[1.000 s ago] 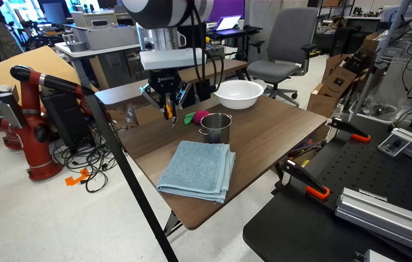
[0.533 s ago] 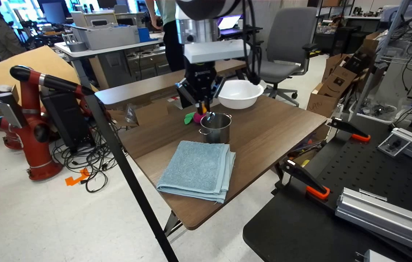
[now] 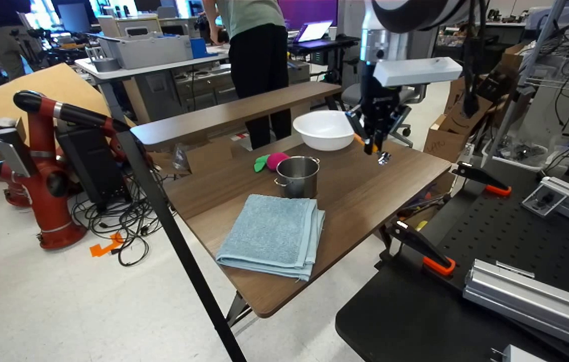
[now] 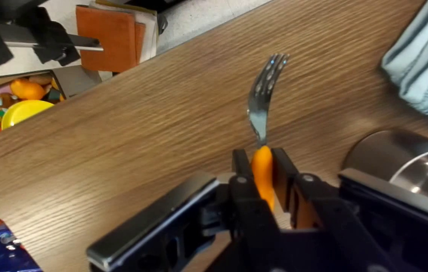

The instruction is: Move the fork to the right side of the table

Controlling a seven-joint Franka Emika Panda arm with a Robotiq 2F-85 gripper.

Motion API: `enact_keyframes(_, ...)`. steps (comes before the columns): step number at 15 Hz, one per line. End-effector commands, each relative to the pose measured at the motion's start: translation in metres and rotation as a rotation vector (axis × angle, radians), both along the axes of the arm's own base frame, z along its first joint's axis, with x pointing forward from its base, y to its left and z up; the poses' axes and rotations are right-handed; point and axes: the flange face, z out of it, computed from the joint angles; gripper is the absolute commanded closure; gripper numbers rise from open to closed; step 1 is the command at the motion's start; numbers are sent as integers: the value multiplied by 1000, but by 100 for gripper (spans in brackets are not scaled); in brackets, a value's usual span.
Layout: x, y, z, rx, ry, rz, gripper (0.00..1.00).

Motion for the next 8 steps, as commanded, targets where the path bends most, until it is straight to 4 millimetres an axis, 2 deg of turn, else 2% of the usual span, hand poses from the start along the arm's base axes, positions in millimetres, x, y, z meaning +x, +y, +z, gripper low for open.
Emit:
enact_keyframes(1,-16,-48,7,33,-44,-40,95)
enact_keyframes(5,-3,-107,9,53,-53,-46,95)
enact_keyframes(8,7,-140,7,50,-57,-30,95)
